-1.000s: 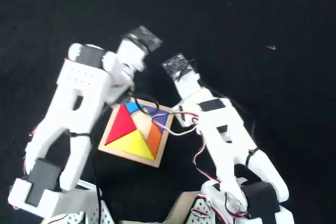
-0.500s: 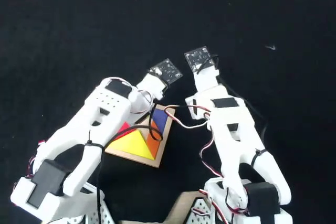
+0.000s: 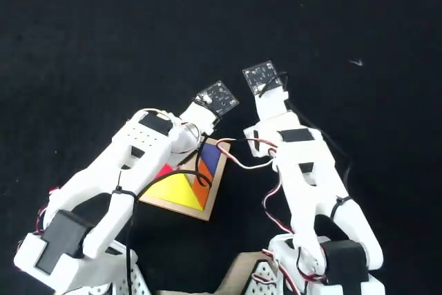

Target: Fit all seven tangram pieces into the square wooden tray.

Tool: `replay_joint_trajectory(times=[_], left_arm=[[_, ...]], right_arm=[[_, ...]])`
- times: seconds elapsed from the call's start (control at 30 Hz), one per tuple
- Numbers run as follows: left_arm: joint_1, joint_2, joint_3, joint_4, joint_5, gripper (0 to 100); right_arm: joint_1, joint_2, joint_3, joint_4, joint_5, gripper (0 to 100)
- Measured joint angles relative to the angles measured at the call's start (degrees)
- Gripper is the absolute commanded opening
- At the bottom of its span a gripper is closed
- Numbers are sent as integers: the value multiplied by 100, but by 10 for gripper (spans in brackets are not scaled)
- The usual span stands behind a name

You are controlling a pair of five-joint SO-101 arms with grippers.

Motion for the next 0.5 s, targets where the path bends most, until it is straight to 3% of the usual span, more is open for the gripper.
replay_joint_trajectory(times=[0.17, 0.5], left_arm=[[0, 0, 0, 0, 44, 238], [-167, 0, 0, 0, 44, 202]], right_arm=[[0, 0, 0, 0, 0, 11], [0, 0, 0, 0, 0, 11]])
